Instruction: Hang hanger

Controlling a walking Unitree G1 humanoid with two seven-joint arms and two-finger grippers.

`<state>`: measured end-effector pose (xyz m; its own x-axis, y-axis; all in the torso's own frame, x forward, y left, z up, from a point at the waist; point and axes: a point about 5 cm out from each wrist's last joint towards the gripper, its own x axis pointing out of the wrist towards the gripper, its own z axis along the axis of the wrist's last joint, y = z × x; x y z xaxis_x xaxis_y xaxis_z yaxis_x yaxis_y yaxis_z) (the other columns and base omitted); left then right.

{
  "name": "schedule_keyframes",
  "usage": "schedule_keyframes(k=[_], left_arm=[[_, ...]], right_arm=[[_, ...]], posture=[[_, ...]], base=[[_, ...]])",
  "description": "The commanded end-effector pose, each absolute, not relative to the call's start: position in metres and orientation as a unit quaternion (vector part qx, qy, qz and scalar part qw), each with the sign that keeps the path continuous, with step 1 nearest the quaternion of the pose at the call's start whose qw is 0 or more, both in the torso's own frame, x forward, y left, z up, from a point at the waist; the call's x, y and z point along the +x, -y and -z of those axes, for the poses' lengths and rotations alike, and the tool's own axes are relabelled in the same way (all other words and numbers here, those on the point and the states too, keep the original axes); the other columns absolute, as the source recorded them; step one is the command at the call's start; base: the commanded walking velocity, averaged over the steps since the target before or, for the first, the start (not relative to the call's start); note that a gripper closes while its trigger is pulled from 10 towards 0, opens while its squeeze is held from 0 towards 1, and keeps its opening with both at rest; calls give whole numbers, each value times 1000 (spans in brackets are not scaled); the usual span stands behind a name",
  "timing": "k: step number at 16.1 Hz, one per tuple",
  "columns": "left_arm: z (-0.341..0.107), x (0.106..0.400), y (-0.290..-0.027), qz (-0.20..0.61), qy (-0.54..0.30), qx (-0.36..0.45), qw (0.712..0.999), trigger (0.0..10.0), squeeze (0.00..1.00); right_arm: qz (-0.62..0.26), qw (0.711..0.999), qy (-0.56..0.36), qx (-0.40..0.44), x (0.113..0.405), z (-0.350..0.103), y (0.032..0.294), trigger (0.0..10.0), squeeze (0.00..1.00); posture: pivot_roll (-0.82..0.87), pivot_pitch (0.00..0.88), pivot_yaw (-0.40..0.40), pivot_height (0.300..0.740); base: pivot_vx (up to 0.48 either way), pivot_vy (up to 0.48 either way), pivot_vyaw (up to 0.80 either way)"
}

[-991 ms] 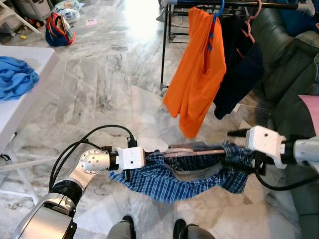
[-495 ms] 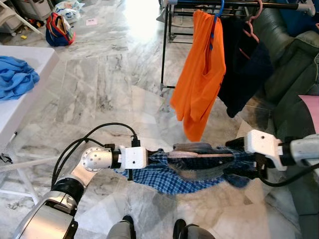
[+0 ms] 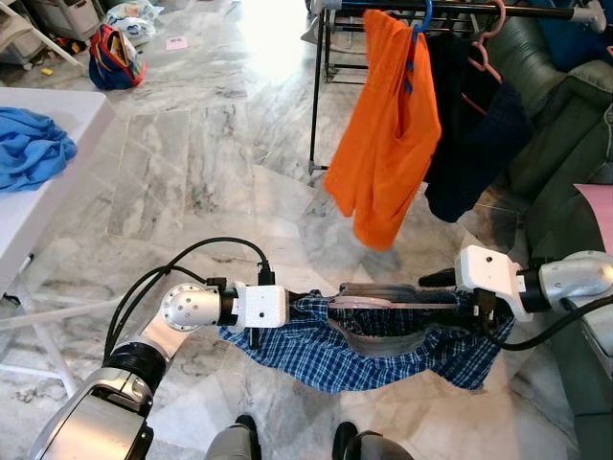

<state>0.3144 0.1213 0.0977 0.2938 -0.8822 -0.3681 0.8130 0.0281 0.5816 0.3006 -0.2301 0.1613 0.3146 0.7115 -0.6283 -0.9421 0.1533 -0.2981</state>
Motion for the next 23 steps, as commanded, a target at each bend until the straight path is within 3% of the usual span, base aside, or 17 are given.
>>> schedule_keyframes(k=[1, 10, 20, 21, 22, 23], left_arm=[[-99, 313, -118, 599, 60, 370, 707, 0, 0], [-101, 314, -118, 594, 63, 371, 711, 0, 0], [-100, 315, -116, 584, 66, 374, 718, 0, 0], [-102, 317, -116, 572, 71, 376, 726, 1725, 0], [-102, 318, -116, 564, 74, 376, 732, 1725, 0], [-104, 321, -117, 552, 76, 374, 741, 10000, 0]], right_arm=[[-572, 724, -187, -337, 298, -160, 232, 0, 0], [-579, 716, -207, -331, 295, -152, 233, 0, 0], [-565, 739, -196, -310, 295, -144, 229, 0, 0], [-566, 741, -195, -304, 293, -142, 227, 0, 0], [-567, 741, -194, -302, 292, -142, 226, 0, 0], [-568, 741, -195, -302, 291, -140, 226, 0, 0]], posture=[[1, 228, -2, 740], [5, 224, 0, 740], [4, 228, 8, 740], [3, 229, 8, 740], [3, 230, 8, 740], [3, 231, 8, 740]], base=[[0, 0, 0], [0, 0, 0], [0, 0, 0], [0, 0, 0], [0, 0, 0], [0, 0, 0]])
